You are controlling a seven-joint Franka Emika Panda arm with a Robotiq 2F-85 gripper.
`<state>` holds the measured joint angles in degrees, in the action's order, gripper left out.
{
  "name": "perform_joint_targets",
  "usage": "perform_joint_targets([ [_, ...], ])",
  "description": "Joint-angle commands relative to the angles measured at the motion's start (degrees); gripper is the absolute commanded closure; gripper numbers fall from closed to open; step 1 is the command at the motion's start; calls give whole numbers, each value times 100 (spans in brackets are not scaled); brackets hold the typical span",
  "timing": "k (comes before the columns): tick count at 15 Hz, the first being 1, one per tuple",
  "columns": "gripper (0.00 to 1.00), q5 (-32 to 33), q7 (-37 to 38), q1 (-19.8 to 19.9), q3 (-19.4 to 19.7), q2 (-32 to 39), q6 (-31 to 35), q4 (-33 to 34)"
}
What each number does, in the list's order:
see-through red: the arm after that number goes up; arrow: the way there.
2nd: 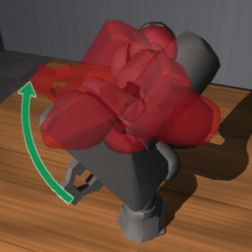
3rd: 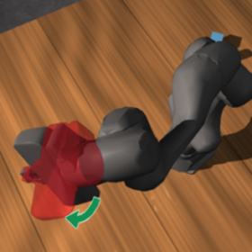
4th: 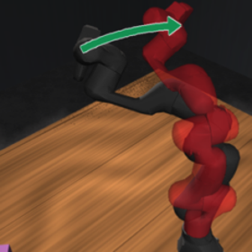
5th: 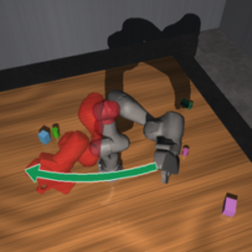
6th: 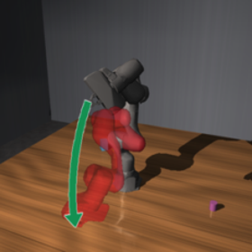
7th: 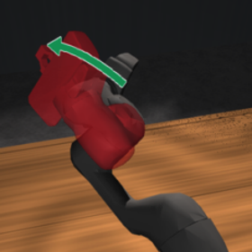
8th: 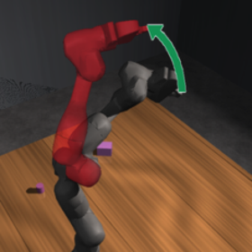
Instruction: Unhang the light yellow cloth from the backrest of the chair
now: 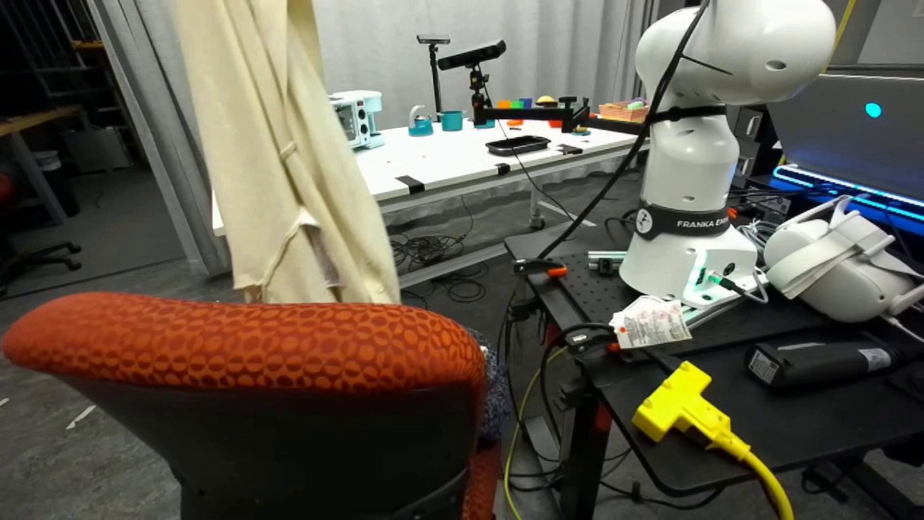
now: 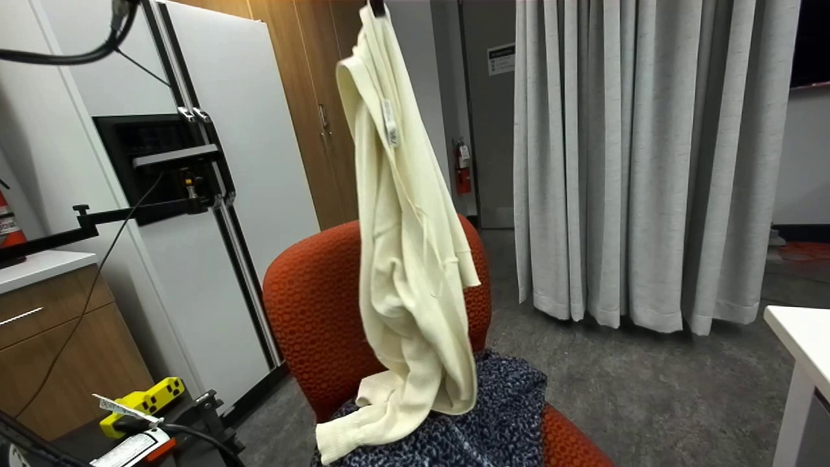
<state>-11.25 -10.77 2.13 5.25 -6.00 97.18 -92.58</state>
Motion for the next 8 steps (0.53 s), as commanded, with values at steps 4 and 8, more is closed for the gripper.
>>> perform_joint_targets([
  [4,98,416,-27,63,-75,327,999,-1116],
  [8,98,536,-70,106,-42,93,943,-1944],
])
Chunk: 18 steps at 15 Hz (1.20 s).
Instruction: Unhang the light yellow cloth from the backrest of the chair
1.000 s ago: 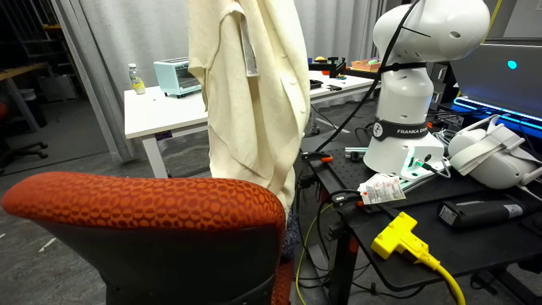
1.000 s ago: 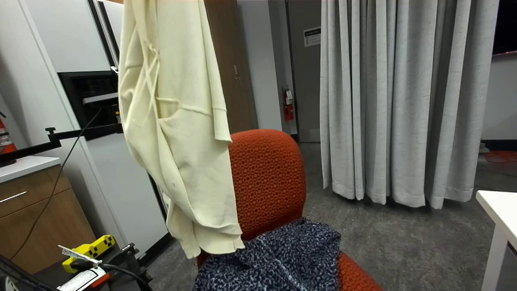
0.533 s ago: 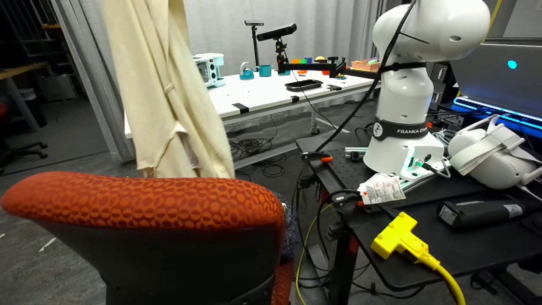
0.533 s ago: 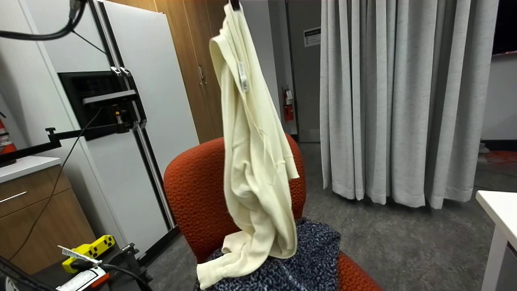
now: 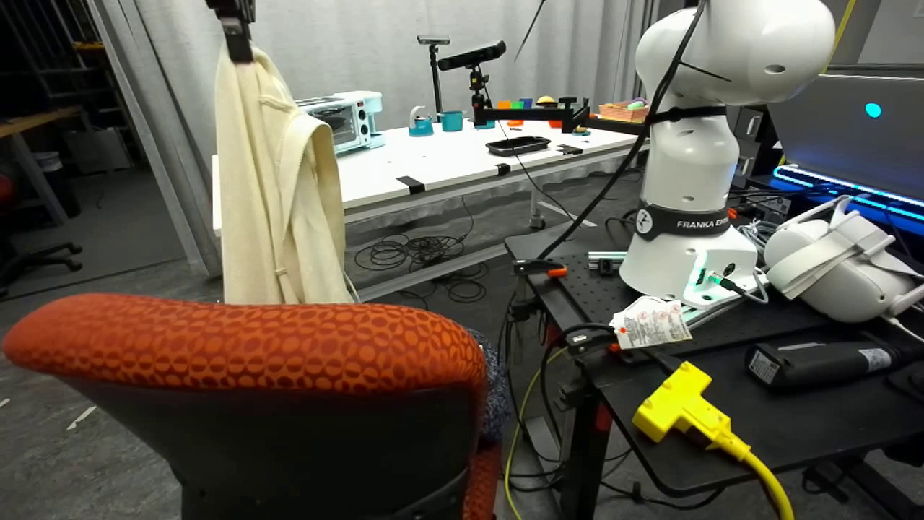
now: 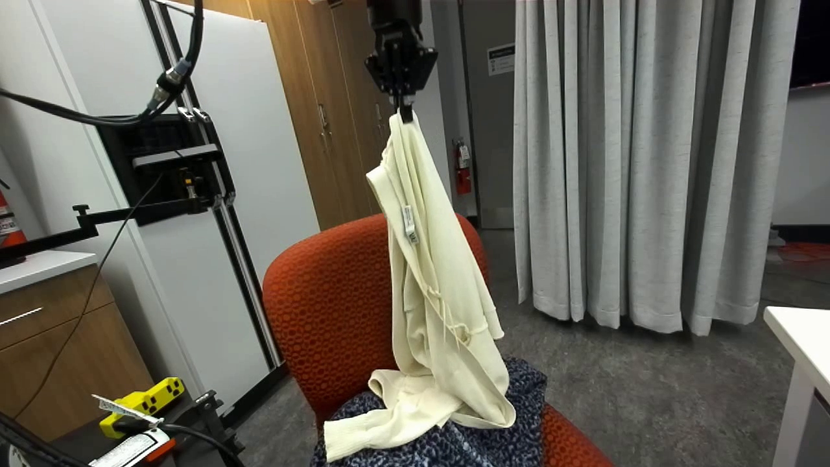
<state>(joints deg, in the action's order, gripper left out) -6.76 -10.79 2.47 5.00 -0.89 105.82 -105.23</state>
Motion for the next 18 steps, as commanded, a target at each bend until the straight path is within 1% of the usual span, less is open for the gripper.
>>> perform_joint_targets([
  [1,98,108,-76,78,-10,-452,134,-863],
  [4,98,47,-75,98,21,-471,256,-1238],
  [8,98,-44,-47,105,29,-523,369,-1512],
  [9,68,-52,-52,105,29,-535,379,-1554],
  [10,68,-60,-70,104,31,-551,401,-1591],
  [15,31,-18,-262,96,40,-607,449,-1666],
  [18,8,-28,-457,88,48,-653,667,-1740],
])
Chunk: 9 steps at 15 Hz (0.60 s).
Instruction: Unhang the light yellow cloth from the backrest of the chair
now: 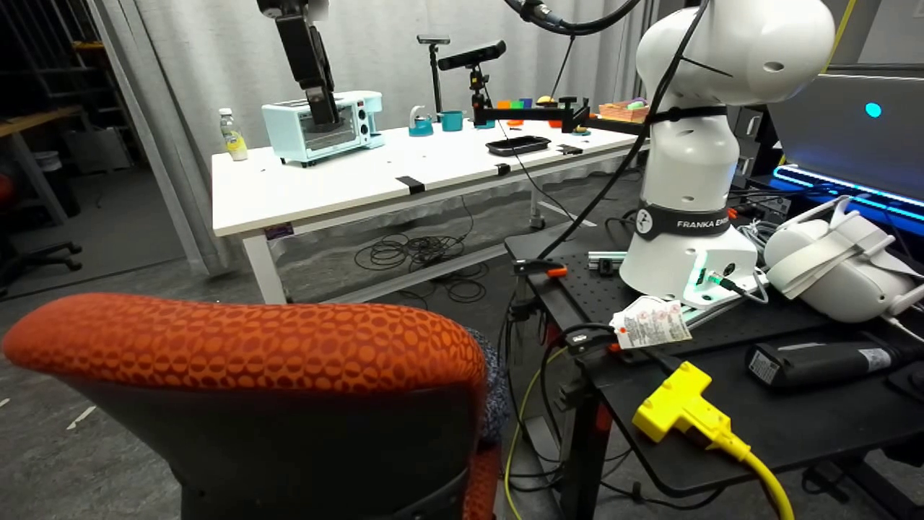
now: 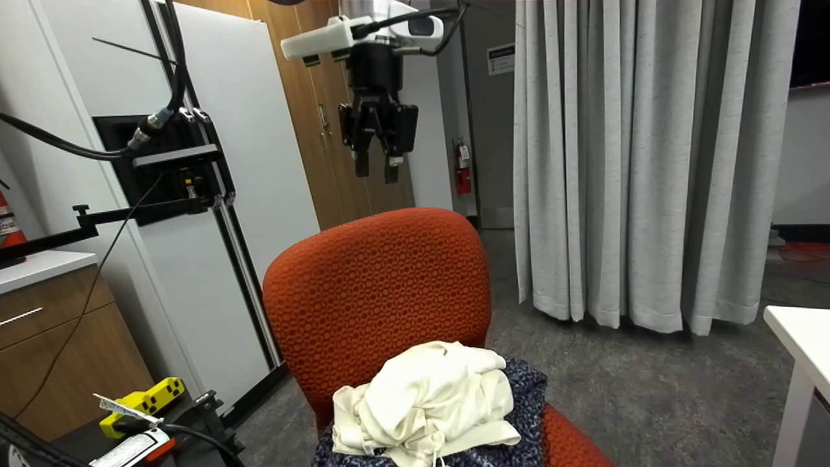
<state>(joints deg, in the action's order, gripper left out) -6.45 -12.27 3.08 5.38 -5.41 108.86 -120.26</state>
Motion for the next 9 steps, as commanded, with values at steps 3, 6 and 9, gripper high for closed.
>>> perform_joint_targets([
  [3,0,-62,-570,17,12,-219,993,-361],
  [6,0,-76,-868,3,18,-228,1879,-558],
  [9,0,-203,-1096,-20,31,-227,2541,-731],
])
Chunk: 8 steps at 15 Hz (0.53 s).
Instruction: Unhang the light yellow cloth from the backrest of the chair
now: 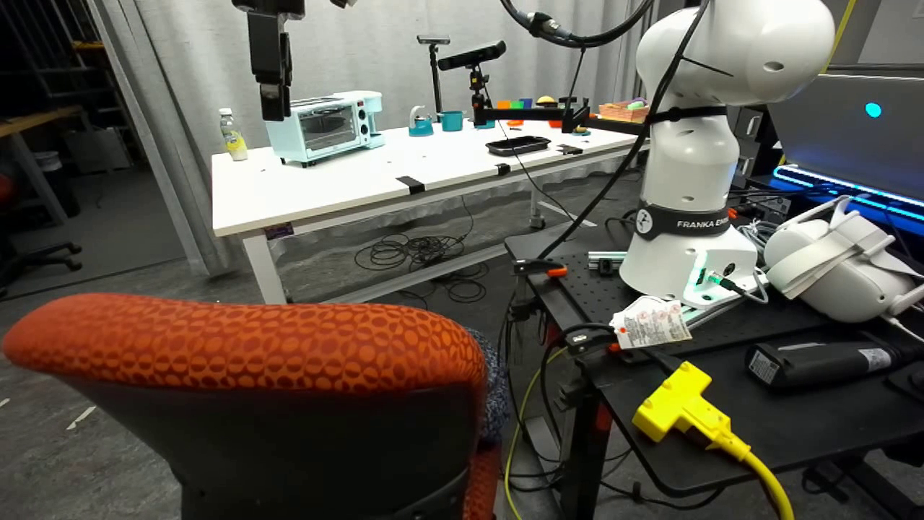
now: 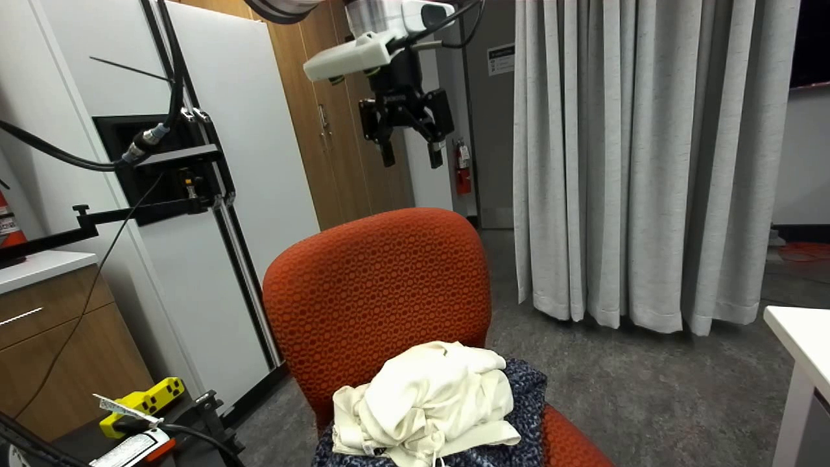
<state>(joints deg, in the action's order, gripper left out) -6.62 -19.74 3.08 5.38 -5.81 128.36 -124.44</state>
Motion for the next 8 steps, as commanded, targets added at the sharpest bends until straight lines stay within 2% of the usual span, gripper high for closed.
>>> perform_joint_targets([
  [1,0,-231,-417,-27,35,-187,762,-364],
  [4,0,-450,-658,-60,47,-186,1201,-495],
  [5,0,-222,-355,-26,15,-18,906,-268],
  [8,0,-287,-442,-34,19,-23,1051,-335],
])
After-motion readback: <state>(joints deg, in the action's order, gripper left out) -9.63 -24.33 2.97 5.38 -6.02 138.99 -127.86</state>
